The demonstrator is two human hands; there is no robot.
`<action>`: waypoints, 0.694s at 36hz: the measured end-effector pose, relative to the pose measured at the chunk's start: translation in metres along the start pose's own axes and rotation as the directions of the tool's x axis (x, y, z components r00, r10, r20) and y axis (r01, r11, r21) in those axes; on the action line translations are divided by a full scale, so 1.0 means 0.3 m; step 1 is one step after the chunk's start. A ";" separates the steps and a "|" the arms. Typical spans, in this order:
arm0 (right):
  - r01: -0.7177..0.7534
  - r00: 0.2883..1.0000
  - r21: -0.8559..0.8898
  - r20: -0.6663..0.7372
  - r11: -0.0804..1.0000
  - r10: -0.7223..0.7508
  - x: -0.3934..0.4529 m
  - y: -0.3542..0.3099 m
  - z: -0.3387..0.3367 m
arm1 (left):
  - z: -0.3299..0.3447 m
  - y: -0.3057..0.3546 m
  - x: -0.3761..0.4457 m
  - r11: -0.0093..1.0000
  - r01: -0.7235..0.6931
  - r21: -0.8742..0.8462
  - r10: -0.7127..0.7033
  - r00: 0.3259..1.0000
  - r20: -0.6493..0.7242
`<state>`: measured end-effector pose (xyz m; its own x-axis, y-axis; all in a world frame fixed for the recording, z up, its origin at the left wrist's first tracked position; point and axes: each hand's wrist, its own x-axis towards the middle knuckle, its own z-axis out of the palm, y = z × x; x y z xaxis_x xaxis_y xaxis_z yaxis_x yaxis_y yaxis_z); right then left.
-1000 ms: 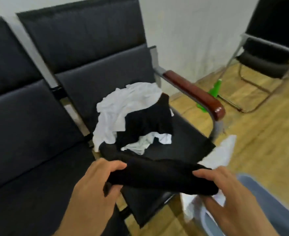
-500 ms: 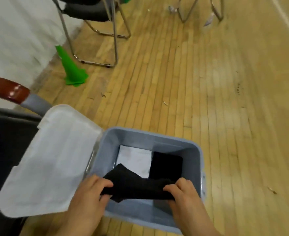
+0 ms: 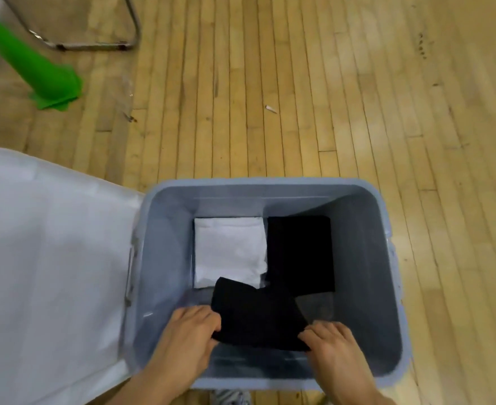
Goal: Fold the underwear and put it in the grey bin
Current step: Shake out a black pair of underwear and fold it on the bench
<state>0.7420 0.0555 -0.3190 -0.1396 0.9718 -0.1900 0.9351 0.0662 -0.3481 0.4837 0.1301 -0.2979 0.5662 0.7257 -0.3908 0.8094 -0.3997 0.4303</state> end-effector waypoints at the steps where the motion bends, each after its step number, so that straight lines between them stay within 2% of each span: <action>1: 0.006 1.000 0.004 0.008 1.000 -0.006 0.002 -0.016 0.025 | 0.003 -0.023 -0.015 1.000 -0.003 0.011 0.003 1.000 0.024; 5: -0.040 0.982 0.007 0.184 0.999 0.038 0.002 -0.081 0.068 | -0.002 -0.076 -0.047 0.994 0.038 0.099 -0.050 0.992 0.118; 8: -0.076 0.957 0.014 0.282 0.997 0.069 0.011 -0.119 0.100 | -0.013 -0.096 -0.052 0.979 0.141 0.148 -0.168 0.969 0.183; 11: -0.063 0.947 0.007 0.315 0.998 0.057 0.067 -0.137 0.123 | -0.013 -0.125 -0.035 0.945 0.298 0.133 -0.321 0.922 0.215; 13: -0.037 0.931 -0.021 0.363 0.999 0.042 0.143 -0.134 0.179 | 0.023 -0.155 0.023 0.925 0.352 0.143 -0.373 0.911 0.173; 15: -0.040 0.931 -0.044 0.361 0.998 0.053 0.227 -0.125 0.234 | 0.028 -0.171 0.089 0.887 0.438 0.148 -0.462 0.860 0.218; 18: -0.041 0.948 -0.076 0.312 0.996 0.063 0.436 -0.076 0.354 | 0.113 -0.279 0.278 0.790 0.604 0.108 -0.614 0.781 0.118; 21: -0.081 0.951 -0.078 0.294 0.994 0.100 0.662 -0.021 0.471 | 0.212 -0.384 0.483 0.717 0.697 0.027 -0.694 0.717 -0.070; 23: -0.147 0.964 -0.068 0.215 0.987 0.158 0.750 -0.004 0.482 | 0.223 -0.397 0.568 0.744 0.668 0.013 -0.648 0.726 -0.233; 24: -0.139 0.981 -0.071 0.126 0.988 0.147 0.776 0.001 0.554 | 0.296 -0.429 0.599 0.774 0.633 0.002 -0.604 0.739 -0.299; 25: -0.154 0.985 -0.061 0.064 0.986 0.158 0.782 -0.002 0.561 | 0.304 -0.423 0.610 0.828 0.561 -0.013 -0.531 0.776 -0.340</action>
<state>0.6539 0.2453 -0.5178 -0.0107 0.9535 -0.3012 0.9635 -0.0708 -0.2581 0.4988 0.2624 -0.4982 -0.0439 0.9660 -0.2548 0.9855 0.0837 0.1477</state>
